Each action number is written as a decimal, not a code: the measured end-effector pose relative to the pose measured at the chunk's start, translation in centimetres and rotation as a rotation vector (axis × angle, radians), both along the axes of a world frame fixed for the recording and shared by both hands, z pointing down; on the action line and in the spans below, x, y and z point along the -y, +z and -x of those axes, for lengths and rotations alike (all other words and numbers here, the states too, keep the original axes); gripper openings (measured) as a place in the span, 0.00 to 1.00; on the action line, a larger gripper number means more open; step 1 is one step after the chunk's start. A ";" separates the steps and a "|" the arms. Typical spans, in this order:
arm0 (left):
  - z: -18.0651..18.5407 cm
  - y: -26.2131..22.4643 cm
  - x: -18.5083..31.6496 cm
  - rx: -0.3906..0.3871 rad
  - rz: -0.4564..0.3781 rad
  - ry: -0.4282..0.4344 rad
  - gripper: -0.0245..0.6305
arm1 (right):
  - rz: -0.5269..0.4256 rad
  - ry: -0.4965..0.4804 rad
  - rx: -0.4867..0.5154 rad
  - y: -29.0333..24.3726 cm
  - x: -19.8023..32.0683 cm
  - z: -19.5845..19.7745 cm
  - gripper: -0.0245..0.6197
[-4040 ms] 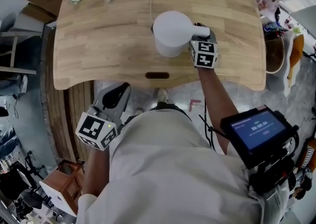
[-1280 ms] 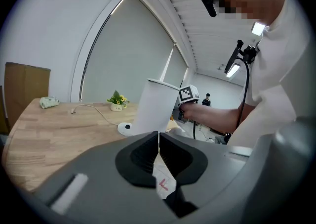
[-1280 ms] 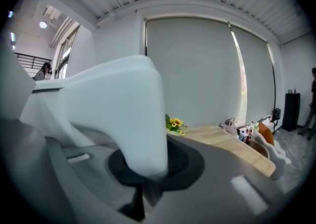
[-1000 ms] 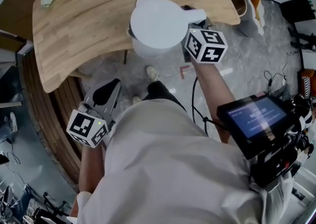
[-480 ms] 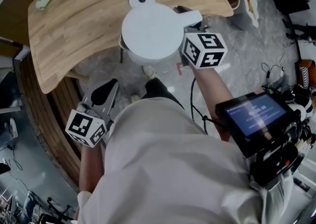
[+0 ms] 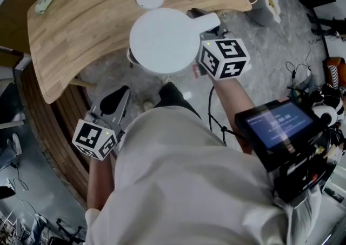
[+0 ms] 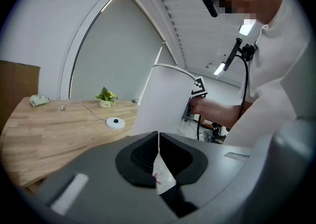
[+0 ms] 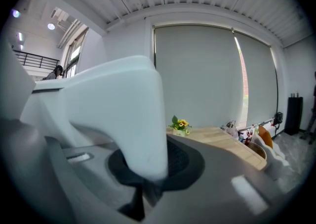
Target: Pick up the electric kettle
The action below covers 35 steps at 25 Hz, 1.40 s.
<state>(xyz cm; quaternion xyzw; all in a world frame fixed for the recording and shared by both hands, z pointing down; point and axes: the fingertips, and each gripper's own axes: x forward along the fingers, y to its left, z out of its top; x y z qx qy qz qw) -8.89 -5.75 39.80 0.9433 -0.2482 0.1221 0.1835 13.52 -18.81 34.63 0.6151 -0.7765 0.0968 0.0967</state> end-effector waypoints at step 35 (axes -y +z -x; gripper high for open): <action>-0.2 0.7 0.3 0.004 0.013 0.031 0.06 | 0.027 -0.030 -0.019 0.6 -1.7 1.1 0.10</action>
